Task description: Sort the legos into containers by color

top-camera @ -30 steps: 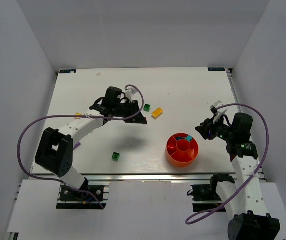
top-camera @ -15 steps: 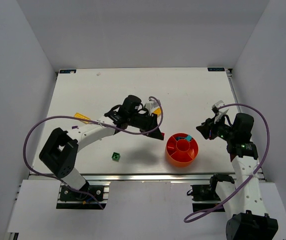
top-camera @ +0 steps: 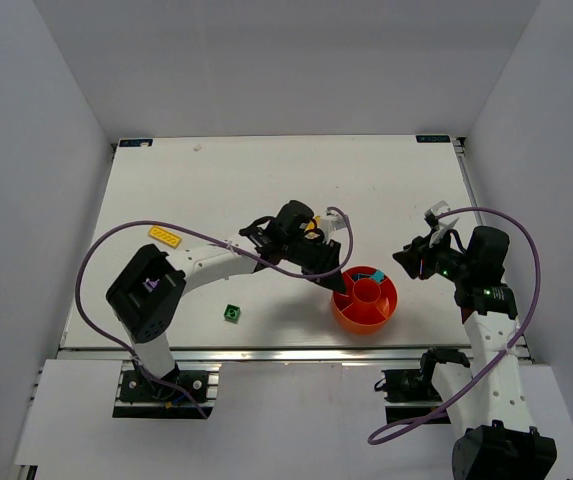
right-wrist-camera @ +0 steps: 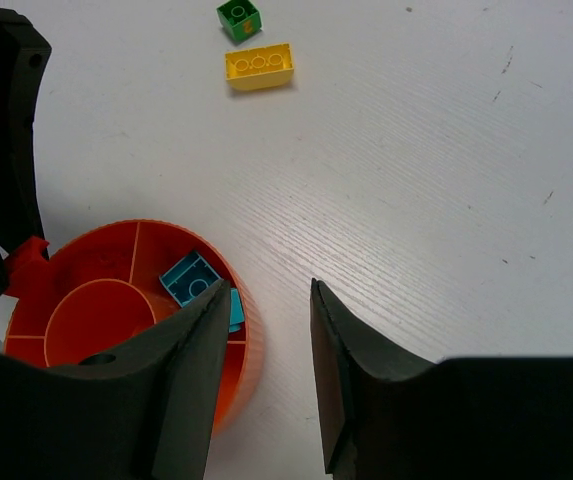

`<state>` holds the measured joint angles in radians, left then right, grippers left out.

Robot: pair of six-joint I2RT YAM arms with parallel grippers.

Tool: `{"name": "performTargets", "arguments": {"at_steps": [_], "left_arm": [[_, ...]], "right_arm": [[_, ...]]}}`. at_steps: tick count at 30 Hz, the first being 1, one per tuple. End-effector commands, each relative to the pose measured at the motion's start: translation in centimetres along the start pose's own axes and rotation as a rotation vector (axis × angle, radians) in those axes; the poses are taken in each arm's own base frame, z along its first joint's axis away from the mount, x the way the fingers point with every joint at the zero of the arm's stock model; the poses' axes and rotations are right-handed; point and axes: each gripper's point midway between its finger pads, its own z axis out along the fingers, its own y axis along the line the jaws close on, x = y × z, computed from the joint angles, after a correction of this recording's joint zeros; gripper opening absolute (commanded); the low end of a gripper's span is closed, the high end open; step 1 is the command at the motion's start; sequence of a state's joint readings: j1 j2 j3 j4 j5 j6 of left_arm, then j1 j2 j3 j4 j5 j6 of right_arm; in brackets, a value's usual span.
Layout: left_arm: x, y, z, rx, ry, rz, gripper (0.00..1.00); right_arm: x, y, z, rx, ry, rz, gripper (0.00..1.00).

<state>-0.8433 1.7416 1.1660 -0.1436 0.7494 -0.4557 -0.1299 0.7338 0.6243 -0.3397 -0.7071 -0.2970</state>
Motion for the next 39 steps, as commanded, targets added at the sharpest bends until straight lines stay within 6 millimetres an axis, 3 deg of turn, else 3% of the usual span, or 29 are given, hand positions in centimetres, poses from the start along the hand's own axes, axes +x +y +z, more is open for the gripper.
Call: {"name": "performTargets", "arguments": {"at_steps": [1, 5, 8, 13, 16, 17, 21, 22, 24, 25, 27, 29, 30, 31, 32, 33, 34, 35, 36, 37, 39], "left_arm": [[-1.7, -1.2, 0.0, -0.003, -0.030, 0.059, 0.37], [-1.7, -0.9, 0.5, -0.023, -0.025, 0.058, 0.49], [-1.8, -0.7, 0.6, -0.031, -0.024, 0.058, 0.52], [-2.2, -0.9, 0.5, -0.037, -0.028, 0.067, 0.53], [-3.9, -2.2, -0.5, -0.050, -0.073, 0.111, 0.51], [-4.7, -2.0, -1.2, -0.067, -0.095, 0.118, 0.49], [-8.4, -4.0, -5.2, -0.172, -0.228, 0.204, 0.24], [-9.1, -3.1, -6.4, -0.271, -0.267, 0.200, 0.13], [-10.0, -4.1, -9.7, -0.341, -0.350, 0.221, 0.04], [-10.2, -2.9, -11.5, -0.441, -0.391, 0.202, 0.00], [-8.8, -2.8, -15.0, -0.540, -0.460, 0.183, 0.00], [-7.4, -0.3, -18.9, -0.721, -0.540, 0.129, 0.00], [-5.1, 0.3, -20.5, -0.767, -0.570, 0.094, 0.06], [-3.4, 1.5, -21.8, -0.835, -0.569, 0.055, 0.17], [-2.1, 2.8, -23.4, -0.927, -0.599, 0.014, 0.44], [0.0, 3.8, -24.6, -0.970, -0.607, -0.010, 0.57], [1.9, 4.7, -25.2, -1.021, -0.574, -0.031, 0.65], [3.0, 5.5, -26.1, -1.077, -0.582, -0.053, 0.69], [4.7, 6.1, -26.5, -1.101, -0.567, -0.071, 0.73], [6.0, 6.5, -26.9, -1.129, -0.541, -0.085, 0.74], [7.0, 6.8, -27.6, -1.165, -0.561, -0.107, 0.80]], "right_arm": [[-0.6, 0.1, 0.0, -0.012, -0.024, -0.031, 0.44], [-0.8, 0.1, -0.1, -0.012, -0.029, -0.035, 0.44], [-0.8, 0.1, -0.1, -0.013, -0.030, -0.037, 0.44], [-0.7, 0.2, -0.1, -0.017, -0.030, -0.035, 0.44], [-0.8, 0.3, -0.1, -0.026, -0.032, -0.041, 0.44], [-0.8, 0.5, -0.1, -0.035, -0.033, -0.047, 0.45], [-0.3, 2.3, -0.3, -0.148, -0.039, -0.138, 0.55], [-0.5, 3.2, -0.3, -0.201, -0.059, -0.159, 0.57], [-0.8, 4.0, -0.3, -0.256, -0.081, -0.214, 0.60], [-1.2, 4.7, -0.3, -0.300, -0.100, -0.225, 0.61], [-2.8, 4.7, -0.2, -0.314, -0.125, -0.269, 0.60], [-3.5, 3.4, 1.1, -0.280, -0.082, -0.235, 0.56], [-5.5, 3.5, 1.4, -0.284, -0.083, -0.253, 0.53], [-4.8, 2.0, 2.8, -0.251, -0.009, -0.216, 0.53], [-5.0, 1.9, 3.6, -0.243, 0.024, -0.209, 0.53], [-6.2, 3.1, 4.6, -0.274, 0.030, -0.241, 0.54], [-5.3, 1.9, 6.1, -0.232, 0.094, -0.233, 0.57], [-5.5, 2.6, 7.1, -0.246, 0.116, -0.254, 0.65], [-6.8, 3.1, 7.9, -0.258, 0.110, -0.315, 0.69], [-5.7, 2.6, 9.1, -0.263, 0.173, -0.313, 0.74], [-5.9, 3.4, 10.6, -0.309, 0.202, -0.358, 0.83]]}}
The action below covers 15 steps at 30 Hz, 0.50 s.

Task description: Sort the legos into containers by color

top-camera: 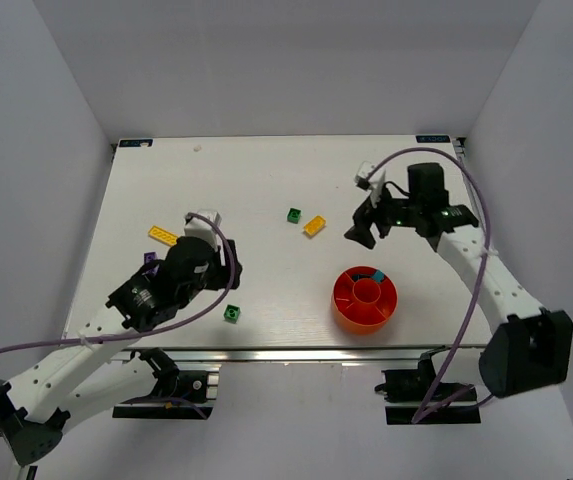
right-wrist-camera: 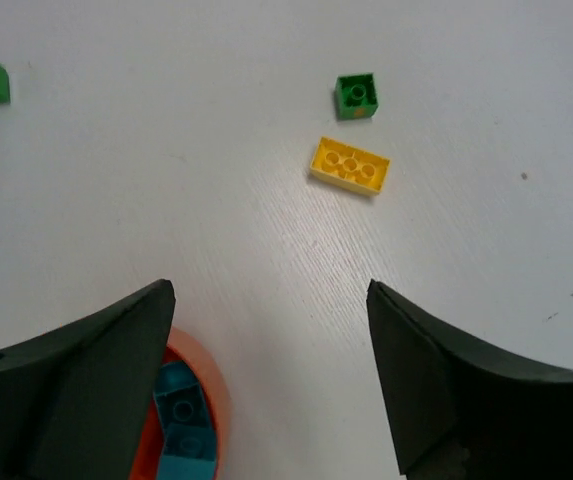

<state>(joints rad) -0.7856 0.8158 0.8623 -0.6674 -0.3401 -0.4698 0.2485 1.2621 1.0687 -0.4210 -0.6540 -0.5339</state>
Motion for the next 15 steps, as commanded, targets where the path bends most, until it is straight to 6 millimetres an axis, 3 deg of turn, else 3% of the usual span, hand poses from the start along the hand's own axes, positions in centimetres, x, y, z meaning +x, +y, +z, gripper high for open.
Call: {"name": "performTargets", "arguments": {"at_steps": [1, 4, 8, 10, 11, 13, 15], "left_arm": [[2.3, 4.1, -0.9, -0.183, 0.015, 0.000, 0.80], [1.4, 3.8, -1.0, -0.134, -0.030, 0.029, 0.81], [1.0, 3.8, -1.0, -0.124, -0.081, 0.036, 0.82], [0.9, 4.0, -1.0, -0.130, -0.093, 0.034, 0.82], [1.0, 4.1, -1.0, -0.134, -0.096, 0.033, 0.83], [1.0, 4.2, -1.1, -0.136, -0.100, 0.032, 0.83], [0.9, 4.4, -1.3, -0.139, -0.110, 0.024, 0.83]], "right_arm": [[-0.8, -1.6, 2.5, -0.007, 0.095, -0.148, 0.84], [0.8, -0.5, 4.8, -0.161, 0.163, -0.286, 0.89], [2.1, -1.3, 7.0, -0.281, 0.179, -0.619, 0.89], [3.2, -1.3, 8.1, -0.340, 0.184, -0.688, 0.88], [2.7, -2.0, 8.6, -0.345, 0.172, -0.765, 0.87], [3.7, -2.6, 10.0, -0.380, 0.198, -0.759, 0.85], [3.3, -4.0, 11.5, -0.401, 0.206, -0.773, 0.82]]}}
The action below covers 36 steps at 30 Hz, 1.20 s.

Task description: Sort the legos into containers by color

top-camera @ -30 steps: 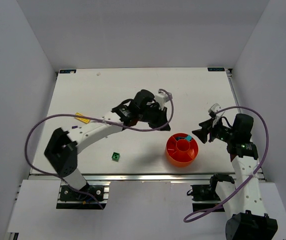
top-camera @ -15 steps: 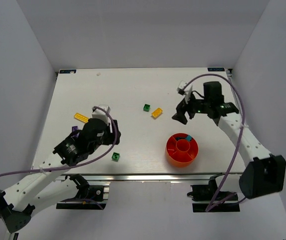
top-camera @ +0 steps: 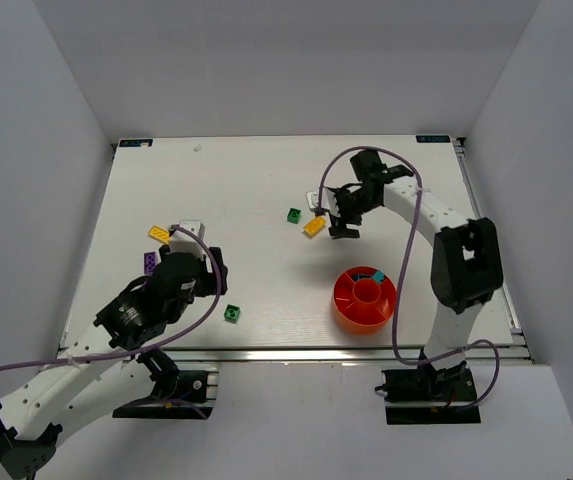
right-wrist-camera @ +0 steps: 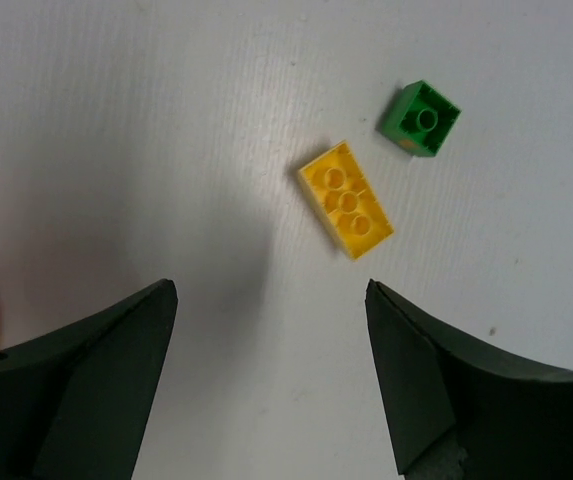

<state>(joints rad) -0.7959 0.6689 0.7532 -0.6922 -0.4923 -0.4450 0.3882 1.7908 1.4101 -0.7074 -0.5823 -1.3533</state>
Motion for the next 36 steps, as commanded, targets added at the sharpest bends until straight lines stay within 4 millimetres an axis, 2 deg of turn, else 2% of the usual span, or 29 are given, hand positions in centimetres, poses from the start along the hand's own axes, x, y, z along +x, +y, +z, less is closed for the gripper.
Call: {"name": "performTargets", "arguments": {"at_steps": [1, 7, 11, 21, 30, 36], "left_arm": [[-0.4, 0.5, -0.1, -0.018, -0.035, -0.004, 0.83], [-0.9, 1.0, -0.5, -0.031, -0.067, -0.029, 0.85], [-0.9, 1.2, -0.6, -0.039, -0.069, -0.030, 0.85], [-0.8, 1.2, -0.5, -0.045, -0.068, -0.032, 0.87], [-0.9, 1.3, -0.6, -0.044, -0.072, -0.036, 0.87], [-1.0, 1.3, -0.7, -0.045, -0.077, -0.040, 0.87]], "right_arm": [[-0.8, -2.9, 0.0, -0.031, 0.001, -0.178, 0.80], [0.3, -5.1, 2.4, -0.064, 0.050, -0.229, 0.78], [0.7, -4.8, 4.1, -0.117, 0.052, -0.237, 0.78], [2.3, -3.5, 6.0, -0.178, 0.079, -0.248, 0.82], [1.9, -4.9, 8.1, -0.162, 0.085, -0.257, 0.82], [2.0, -4.9, 9.4, -0.177, 0.085, -0.263, 0.80]]}}
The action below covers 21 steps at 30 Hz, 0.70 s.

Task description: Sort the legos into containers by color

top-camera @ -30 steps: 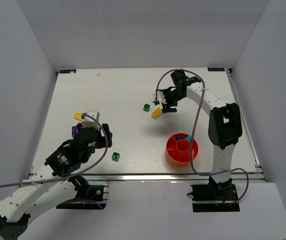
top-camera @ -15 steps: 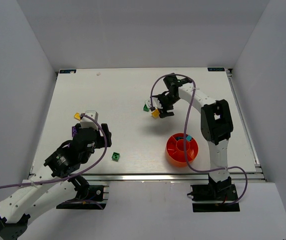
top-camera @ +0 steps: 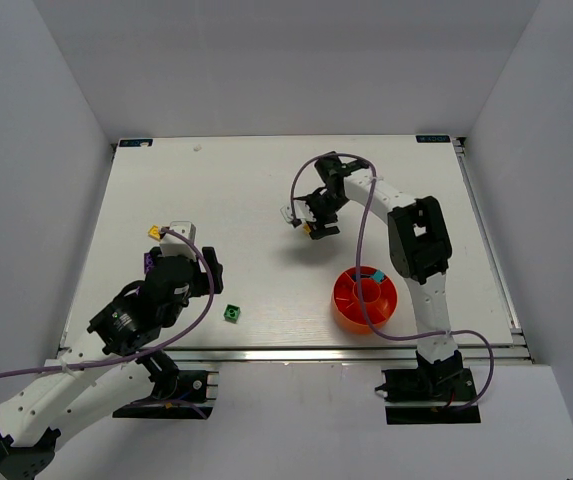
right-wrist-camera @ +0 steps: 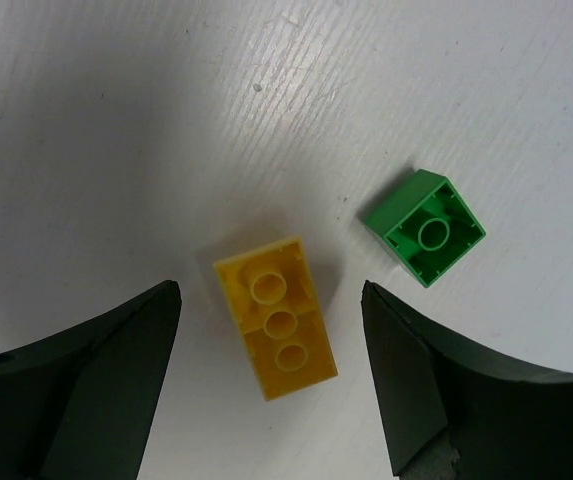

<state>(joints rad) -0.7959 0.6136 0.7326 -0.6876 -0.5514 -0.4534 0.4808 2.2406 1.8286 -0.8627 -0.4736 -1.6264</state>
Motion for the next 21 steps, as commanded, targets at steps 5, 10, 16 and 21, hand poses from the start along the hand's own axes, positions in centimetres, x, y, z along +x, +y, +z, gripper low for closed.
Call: {"name": "performTargets", "arguments": {"at_steps": [5, 10, 16, 21], "left_arm": [[-0.3, 0.2, -0.1, -0.010, -0.017, -0.011, 0.88], [-0.4, 0.2, -0.2, -0.008, -0.022, -0.014, 0.88], [-0.4, 0.2, -0.2, -0.011, -0.022, -0.017, 0.88], [-0.5, 0.3, -0.2, -0.014, -0.024, -0.018, 0.88]], "right_arm": [[0.0, -0.3, 0.6, -0.018, 0.015, -0.008, 0.74], [0.7, 0.6, 0.9, -0.050, 0.041, 0.002, 0.63], [1.2, 1.1, 0.9, -0.071, 0.049, 0.045, 0.48], [-0.2, 0.0, -0.3, -0.032, 0.005, 0.116, 0.20]]}}
